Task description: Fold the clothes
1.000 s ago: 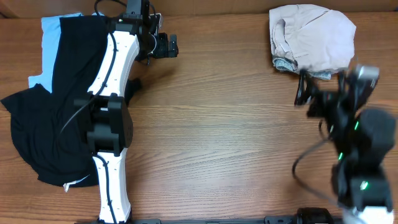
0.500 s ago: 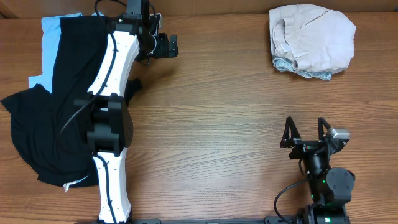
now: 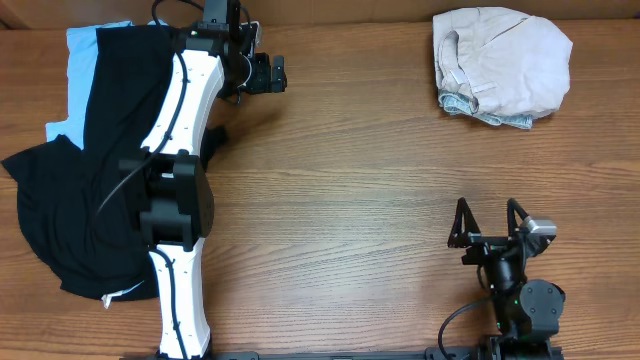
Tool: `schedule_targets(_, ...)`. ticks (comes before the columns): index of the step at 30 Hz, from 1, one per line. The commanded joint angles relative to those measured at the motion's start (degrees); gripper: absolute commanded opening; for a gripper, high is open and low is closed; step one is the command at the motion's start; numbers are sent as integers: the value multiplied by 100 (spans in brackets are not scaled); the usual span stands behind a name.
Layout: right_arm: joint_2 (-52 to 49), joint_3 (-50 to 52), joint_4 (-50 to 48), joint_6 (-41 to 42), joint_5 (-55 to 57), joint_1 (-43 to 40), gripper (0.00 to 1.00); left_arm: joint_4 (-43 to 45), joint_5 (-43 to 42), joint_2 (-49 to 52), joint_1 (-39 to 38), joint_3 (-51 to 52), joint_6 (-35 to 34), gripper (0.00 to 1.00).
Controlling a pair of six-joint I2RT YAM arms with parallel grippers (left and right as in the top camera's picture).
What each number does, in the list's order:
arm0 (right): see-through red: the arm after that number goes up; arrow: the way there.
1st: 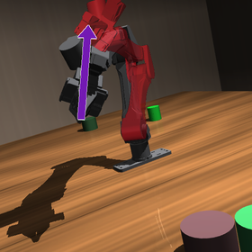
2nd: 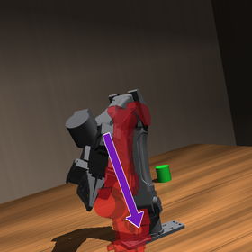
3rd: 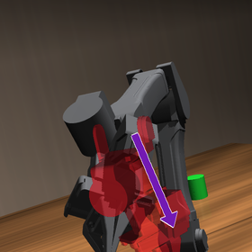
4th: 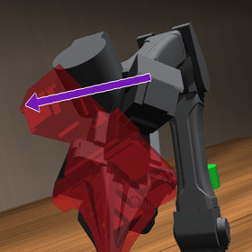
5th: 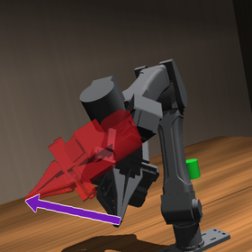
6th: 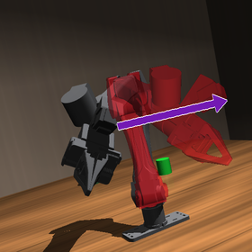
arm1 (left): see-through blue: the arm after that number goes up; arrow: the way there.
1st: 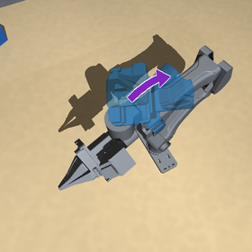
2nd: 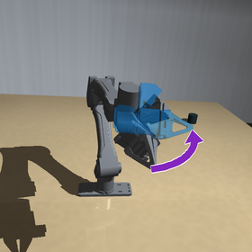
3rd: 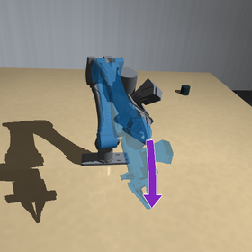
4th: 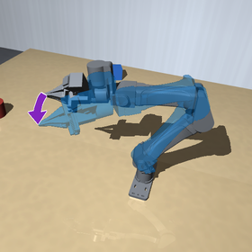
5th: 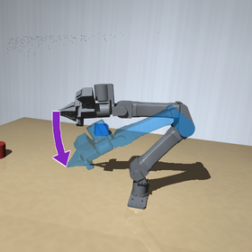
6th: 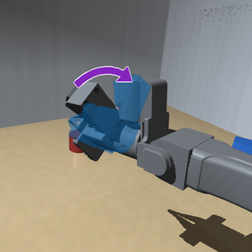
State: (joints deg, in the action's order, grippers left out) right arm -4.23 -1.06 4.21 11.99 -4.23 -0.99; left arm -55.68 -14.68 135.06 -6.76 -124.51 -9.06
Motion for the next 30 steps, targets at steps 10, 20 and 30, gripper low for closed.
schedule_targets(10, 129, 61, 20, 48, 33, 13, 100, 2, 28, 59, -26, -85, 26, 100)
schedule_targets(20, 127, 61, 20, 48, 31, 13, 100, 2, 28, 59, -28, -85, 24, 100)
schedule_targets(30, 127, 61, 20, 48, 31, 13, 100, 2, 28, -74, -57, -85, 24, 100)
